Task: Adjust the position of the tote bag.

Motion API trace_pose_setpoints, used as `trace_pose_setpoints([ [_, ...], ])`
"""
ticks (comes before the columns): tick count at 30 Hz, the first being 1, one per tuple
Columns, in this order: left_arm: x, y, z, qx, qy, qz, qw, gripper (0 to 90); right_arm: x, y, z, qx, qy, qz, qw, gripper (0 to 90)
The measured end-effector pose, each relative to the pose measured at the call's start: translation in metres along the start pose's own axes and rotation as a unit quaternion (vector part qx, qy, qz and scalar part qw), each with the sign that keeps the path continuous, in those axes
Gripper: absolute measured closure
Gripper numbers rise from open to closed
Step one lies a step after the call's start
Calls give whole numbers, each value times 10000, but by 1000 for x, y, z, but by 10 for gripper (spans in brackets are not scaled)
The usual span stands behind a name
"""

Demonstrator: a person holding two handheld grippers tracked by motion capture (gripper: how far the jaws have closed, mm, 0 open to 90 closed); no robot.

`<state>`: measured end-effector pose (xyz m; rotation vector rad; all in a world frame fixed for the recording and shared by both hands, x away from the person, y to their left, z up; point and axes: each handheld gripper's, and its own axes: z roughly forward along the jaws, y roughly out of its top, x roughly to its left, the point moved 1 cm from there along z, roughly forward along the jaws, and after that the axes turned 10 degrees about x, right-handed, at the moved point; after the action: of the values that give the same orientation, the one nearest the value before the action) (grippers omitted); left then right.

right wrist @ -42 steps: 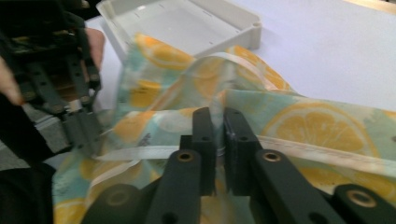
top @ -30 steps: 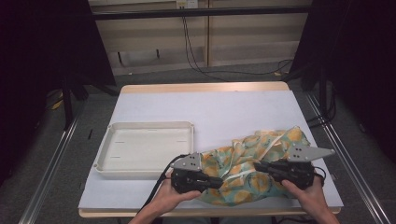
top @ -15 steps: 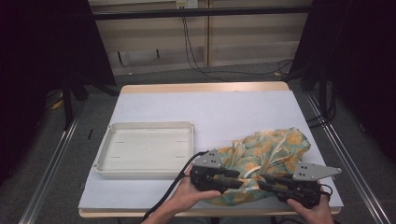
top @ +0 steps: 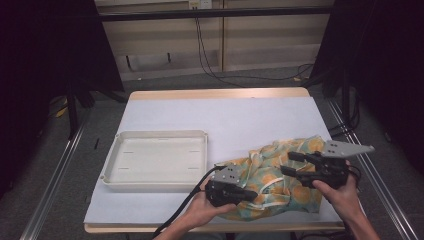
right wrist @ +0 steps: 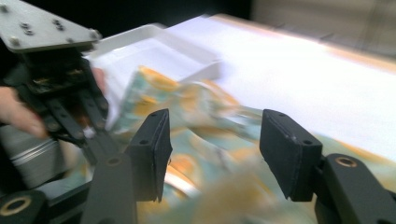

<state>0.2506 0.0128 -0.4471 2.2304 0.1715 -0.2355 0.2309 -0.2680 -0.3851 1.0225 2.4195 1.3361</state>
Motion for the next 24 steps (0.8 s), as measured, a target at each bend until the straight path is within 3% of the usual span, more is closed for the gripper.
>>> trace_pose_setpoints([
  [2,-1,2,-2,35,-17,27,10000,900,0,7,10,28,24,-158,9999,505],
  [4,-1,3,-5,-106,-48,-16,9999,900,-3,10,24,278,112,-300,9991,516],
  [7,1,5,-12,-236,-51,-53,9997,900,-13,3,39,569,196,-259,9979,502],
  [10,9,8,-22,-460,-34,-262,9986,900,-15,-4,44,702,247,-230,9970,480],
  [13,21,16,-27,-629,136,-586,9962,670,-18,-9,48,862,204,-240,9958,474],
  [14,25,18,-28,-738,110,-622,9953,666,-19,-11,50,882,132,-175,9959,461],
  [15,29,21,-28,-764,217,-632,9948,661,-19,-12,51,880,91,-146,9960,465],
  [17,37,25,-29,-727,410,-638,9945,611,-18,-14,53,942,193,-178,9952,478],
  [20,50,30,-30,-611,583,-755,9936,537,-16,-17,55,1001,246,-215,9944,595],
  [24,64,28,-29,-560,699,-907,9918,495,-14,-17,55,951,127,-252,9951,779],
])
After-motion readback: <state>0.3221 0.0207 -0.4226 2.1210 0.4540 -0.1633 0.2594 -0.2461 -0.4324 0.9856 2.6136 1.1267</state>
